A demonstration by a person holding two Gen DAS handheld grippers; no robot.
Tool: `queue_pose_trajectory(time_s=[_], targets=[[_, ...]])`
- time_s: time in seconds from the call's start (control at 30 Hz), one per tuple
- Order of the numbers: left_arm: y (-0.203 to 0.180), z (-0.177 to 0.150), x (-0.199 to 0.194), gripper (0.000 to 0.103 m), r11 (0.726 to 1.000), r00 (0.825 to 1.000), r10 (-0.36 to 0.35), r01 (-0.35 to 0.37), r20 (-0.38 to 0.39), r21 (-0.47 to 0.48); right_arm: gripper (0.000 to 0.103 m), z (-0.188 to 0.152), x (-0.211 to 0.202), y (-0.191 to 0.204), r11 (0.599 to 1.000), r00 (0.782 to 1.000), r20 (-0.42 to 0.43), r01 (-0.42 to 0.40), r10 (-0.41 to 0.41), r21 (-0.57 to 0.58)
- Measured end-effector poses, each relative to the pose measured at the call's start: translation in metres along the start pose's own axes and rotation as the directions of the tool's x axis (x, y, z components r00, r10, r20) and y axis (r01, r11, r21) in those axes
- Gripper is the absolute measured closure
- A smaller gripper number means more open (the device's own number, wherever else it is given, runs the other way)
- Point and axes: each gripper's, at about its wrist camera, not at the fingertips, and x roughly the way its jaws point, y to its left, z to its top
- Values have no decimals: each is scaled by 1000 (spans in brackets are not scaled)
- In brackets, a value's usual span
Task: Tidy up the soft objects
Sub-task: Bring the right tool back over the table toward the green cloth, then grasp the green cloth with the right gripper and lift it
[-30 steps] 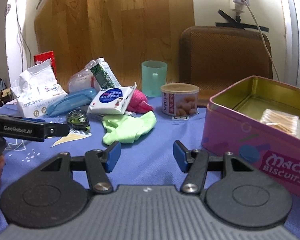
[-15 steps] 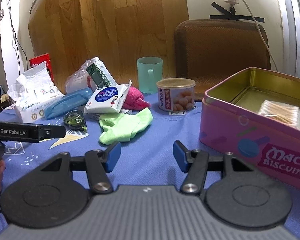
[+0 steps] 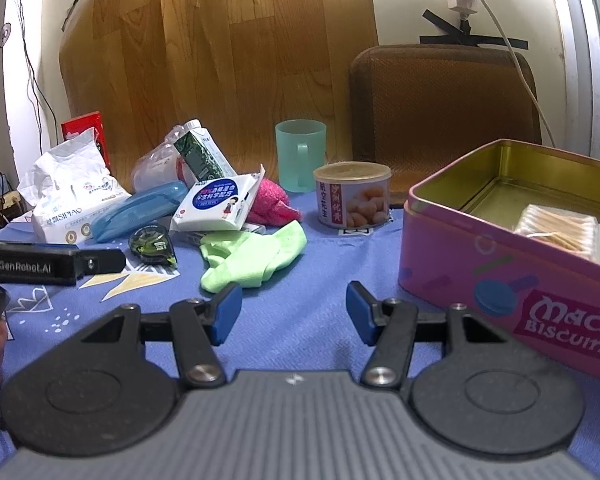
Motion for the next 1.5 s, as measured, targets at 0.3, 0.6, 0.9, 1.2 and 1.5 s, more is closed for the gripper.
queue_pose_trajectory(time_s=[0.3,0.6,0.9,1.2,1.5], targets=[[57,-68,-70,2,987,985,156,-153,-73,45,43,0,-2,5,999,1000,4,-23,24,-29],[103,-67,-133,2,967,984,176,-173,0,-185,43,1,-1,9,997,998,-6,-65,65,-38],[45,1,-37,2,993,998,41,-34,54,-113,43,0,1,11,998,999,-27,-45,44,-50],[34,-2,4,3,989,1000,-17,20,19,-145,40,7,17,11,998,996,-88,-25,20,-58],[46,0,9,3,974,999,-47,51,21,-219,24,39,72,10,998,992,-117,-41,36,-40]])
